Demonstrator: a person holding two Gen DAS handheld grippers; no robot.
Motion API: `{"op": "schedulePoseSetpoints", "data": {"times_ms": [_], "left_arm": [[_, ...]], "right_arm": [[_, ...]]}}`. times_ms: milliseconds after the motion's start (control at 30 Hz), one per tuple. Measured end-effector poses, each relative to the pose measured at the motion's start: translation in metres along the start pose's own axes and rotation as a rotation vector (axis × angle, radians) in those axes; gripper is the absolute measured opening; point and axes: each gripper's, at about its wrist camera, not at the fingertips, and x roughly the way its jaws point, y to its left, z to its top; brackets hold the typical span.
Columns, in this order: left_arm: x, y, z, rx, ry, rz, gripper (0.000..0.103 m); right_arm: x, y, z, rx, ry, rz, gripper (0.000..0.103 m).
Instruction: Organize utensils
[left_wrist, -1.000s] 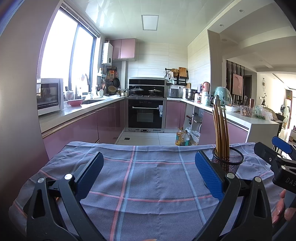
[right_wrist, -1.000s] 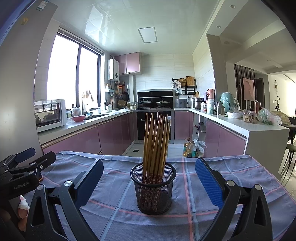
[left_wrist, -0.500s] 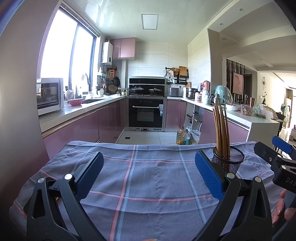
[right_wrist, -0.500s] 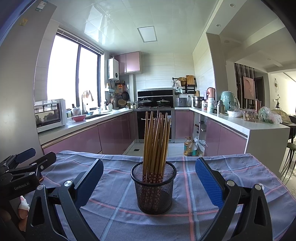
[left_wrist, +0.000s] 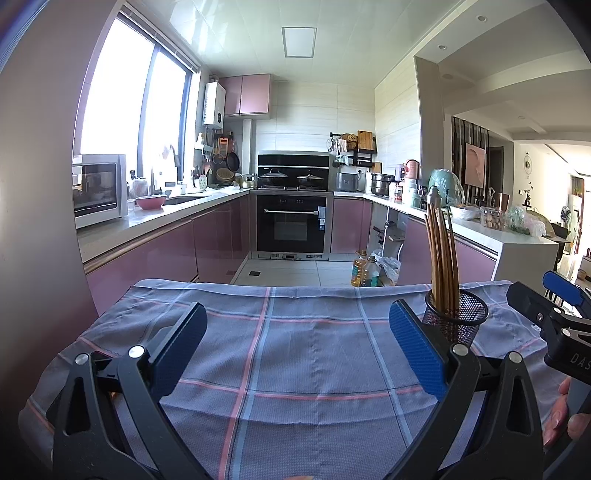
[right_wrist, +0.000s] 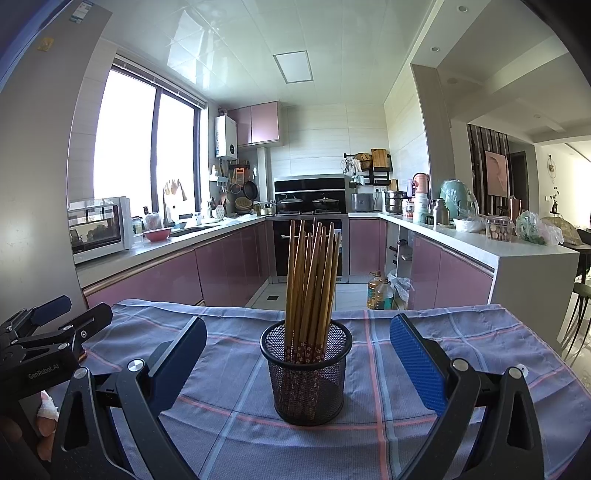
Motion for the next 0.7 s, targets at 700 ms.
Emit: {"op": "schedulePoseSetpoints", "data": {"times_ms": [700], "left_arm": [[-0.0007, 0.0037, -0.0041, 0.003, 0.020, -0.008, 0.097]], "right_arm": [[0.0027, -0.0004, -0.0014, 0.001, 0.011, 0.004, 0.096]]}}
